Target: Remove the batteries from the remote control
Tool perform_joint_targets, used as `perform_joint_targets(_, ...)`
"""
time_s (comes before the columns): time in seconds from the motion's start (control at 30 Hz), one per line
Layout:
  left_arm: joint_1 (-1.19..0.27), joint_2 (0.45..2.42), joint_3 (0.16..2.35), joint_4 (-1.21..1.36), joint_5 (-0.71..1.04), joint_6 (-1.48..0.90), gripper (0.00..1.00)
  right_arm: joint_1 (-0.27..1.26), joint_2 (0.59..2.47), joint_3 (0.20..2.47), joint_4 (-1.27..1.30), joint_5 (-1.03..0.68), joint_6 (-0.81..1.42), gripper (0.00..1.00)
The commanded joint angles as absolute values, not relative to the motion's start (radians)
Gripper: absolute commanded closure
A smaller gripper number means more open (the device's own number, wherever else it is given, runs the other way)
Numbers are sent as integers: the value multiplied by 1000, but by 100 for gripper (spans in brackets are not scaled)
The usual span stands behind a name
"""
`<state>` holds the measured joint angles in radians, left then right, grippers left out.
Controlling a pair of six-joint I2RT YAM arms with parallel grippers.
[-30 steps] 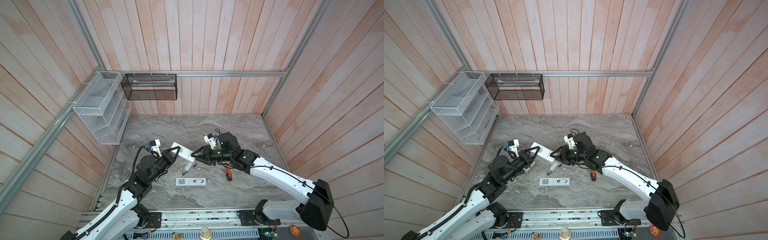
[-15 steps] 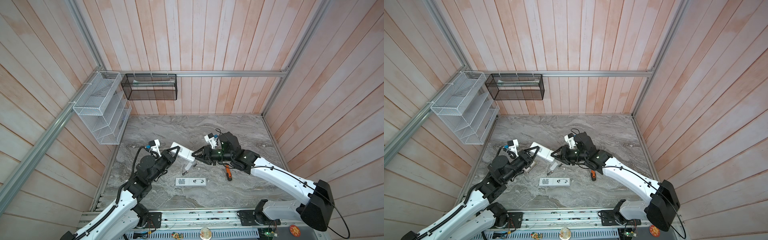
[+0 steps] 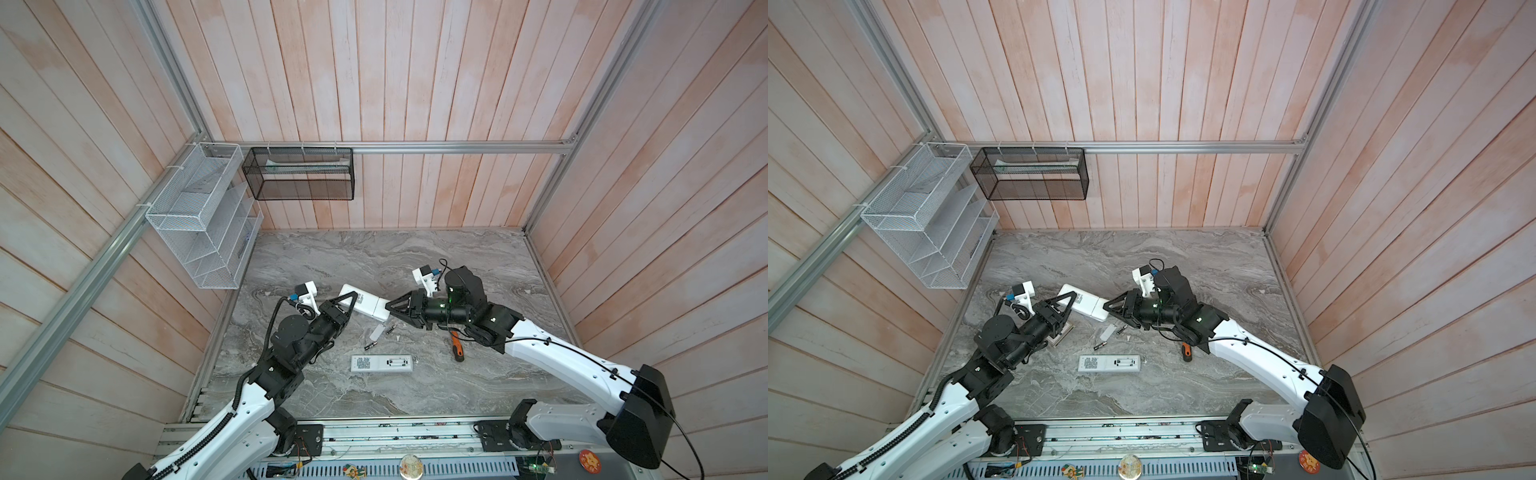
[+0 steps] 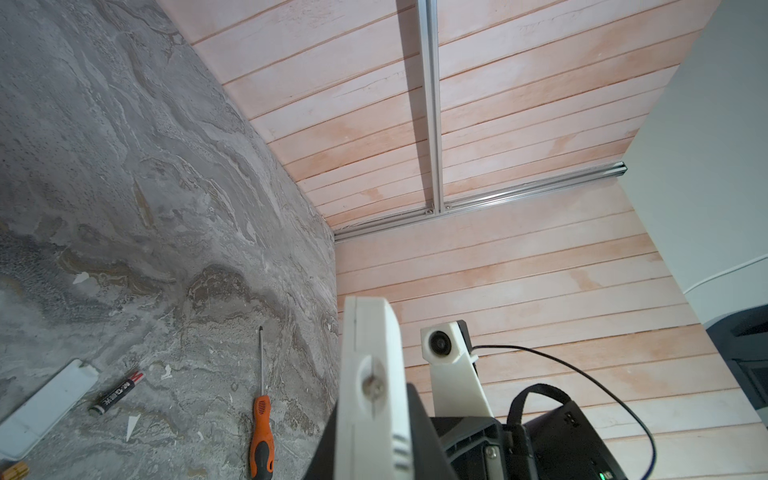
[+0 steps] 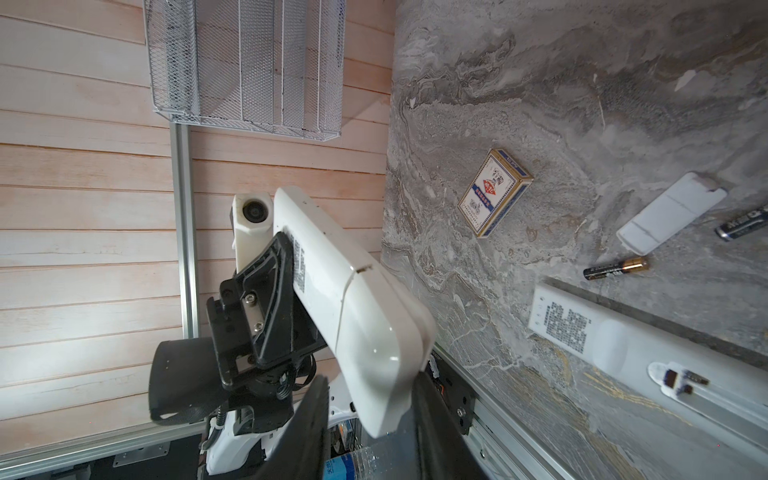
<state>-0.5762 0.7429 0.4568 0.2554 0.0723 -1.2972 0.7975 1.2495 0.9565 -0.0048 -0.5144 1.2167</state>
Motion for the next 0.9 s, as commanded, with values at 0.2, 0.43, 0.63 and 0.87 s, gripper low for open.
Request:
perform_joint_targets(0.2, -577, 742, 410, 328, 58, -1357, 96, 793, 1236, 953, 125, -518, 1245, 71)
perform_joint_targets(0.43, -577, 740, 407, 342, 55, -1367, 96, 793, 1247, 971, 17, -488, 1234, 78)
perform_joint_targets(0.63, -573, 739, 396, 348, 56, -1373, 96, 794, 1265, 986, -9, -496, 1229, 56)
perform_joint_targets(0.87, -574, 746, 396, 354, 58, -1372, 96, 799, 1318, 1031, -26, -524, 1211, 44)
